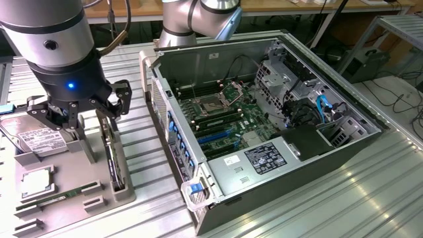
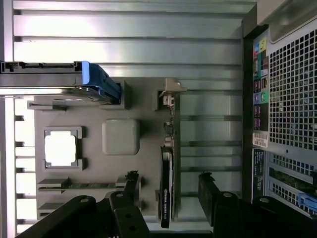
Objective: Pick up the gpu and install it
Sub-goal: 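Pick up the gpu and move the gpu toward the slot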
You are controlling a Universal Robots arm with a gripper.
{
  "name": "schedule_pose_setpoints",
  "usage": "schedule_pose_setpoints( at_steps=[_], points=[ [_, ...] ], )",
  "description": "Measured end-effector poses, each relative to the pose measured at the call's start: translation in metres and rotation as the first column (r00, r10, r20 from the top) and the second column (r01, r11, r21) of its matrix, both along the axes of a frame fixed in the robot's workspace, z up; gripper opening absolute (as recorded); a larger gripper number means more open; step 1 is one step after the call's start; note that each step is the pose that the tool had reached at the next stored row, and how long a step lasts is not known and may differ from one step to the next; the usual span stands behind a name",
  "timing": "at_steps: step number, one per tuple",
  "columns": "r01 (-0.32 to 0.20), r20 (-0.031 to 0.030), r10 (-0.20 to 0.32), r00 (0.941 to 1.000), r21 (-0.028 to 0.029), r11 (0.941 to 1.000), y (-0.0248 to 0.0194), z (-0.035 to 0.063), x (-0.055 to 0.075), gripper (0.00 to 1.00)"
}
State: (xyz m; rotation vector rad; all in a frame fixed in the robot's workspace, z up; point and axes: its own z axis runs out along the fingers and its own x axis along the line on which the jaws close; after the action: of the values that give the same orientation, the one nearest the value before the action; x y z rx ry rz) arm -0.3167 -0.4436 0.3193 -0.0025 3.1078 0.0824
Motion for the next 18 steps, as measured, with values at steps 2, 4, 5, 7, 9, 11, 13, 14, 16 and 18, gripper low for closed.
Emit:
schedule_pose_setpoints(
  at_steps=[2,4,5,7,9,11,13,14,16,18],
  points=[
    [0.0,0.0005,0.0,1.0,0.0007,1.0,-0.0001,-0.0021,0.0,0.6],
    [0.0,0.0011,0.0,1.0,0.0013,1.0,-0.0003,-0.004,0.0,0.6],
    [0.0,0.0015,0.0,1.0,0.0018,1.0,-0.0005,-0.005,0.0,0.6],
    [-0.001,0.0023,0.001,1.0,0.0026,1.0,-0.0007,-0.0068,0.0,0.6],
    [-0.001,0.0029,0.001,1.0,0.0031,1.0,-0.0009,-0.0087,0.0,0.6],
    [-0.001,0.0035,0.001,1.0,0.0037,1.0,-0.0011,-0.0107,0.0,0.6],
    [-0.001,0.0042,0.001,1.0,0.0046,1.0,-0.0014,-0.0132,0.0,0.6],
    [-0.001,0.0046,0.001,1.0,0.0049,1.0,-0.0015,-0.0143,0.0,0.6],
    [-0.001,0.0057,0.001,1.0,0.0053,1.0,-0.0016,-0.0163,0.0,0.6],
    [-0.001,0.0067,0.001,1.0,0.0052,1.0,-0.0017,-0.018,0.0,0.6]
  ],
)
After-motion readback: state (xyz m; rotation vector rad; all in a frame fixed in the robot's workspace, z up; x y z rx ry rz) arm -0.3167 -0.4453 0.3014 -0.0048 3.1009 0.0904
